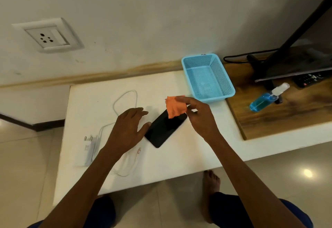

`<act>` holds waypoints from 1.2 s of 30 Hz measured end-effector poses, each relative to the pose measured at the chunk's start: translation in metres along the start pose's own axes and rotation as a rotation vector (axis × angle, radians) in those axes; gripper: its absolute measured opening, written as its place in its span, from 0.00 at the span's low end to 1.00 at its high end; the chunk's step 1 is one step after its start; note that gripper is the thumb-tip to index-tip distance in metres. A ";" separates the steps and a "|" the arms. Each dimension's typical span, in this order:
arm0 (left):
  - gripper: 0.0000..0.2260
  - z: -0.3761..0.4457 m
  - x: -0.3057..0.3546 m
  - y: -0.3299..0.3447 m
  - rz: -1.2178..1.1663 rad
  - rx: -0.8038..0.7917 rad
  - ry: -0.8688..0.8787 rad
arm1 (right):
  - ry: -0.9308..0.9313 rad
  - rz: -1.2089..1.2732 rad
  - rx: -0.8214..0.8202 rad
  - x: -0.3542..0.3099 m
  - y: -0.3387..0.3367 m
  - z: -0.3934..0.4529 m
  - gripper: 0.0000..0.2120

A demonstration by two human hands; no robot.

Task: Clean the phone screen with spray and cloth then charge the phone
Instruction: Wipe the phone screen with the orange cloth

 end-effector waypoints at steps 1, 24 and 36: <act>0.25 -0.004 -0.002 0.001 0.034 -0.020 -0.018 | -0.003 -0.021 -0.002 0.001 0.000 0.001 0.20; 0.36 -0.027 0.011 0.005 0.048 -0.029 -0.101 | 0.675 0.841 -0.140 0.014 0.018 -0.006 0.21; 0.49 -0.038 0.021 0.015 0.247 -0.099 -0.178 | 0.339 -0.023 -0.031 0.023 0.010 0.000 0.13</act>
Point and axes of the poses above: each hand's wrist, its own z-axis towards the middle knuckle, its own y-axis out of the palm, x = y × z, the point moved 3 cm from there along z, towards the middle knuckle, and after that the axes turned 5 degrees about x, right-handed, at the moved point
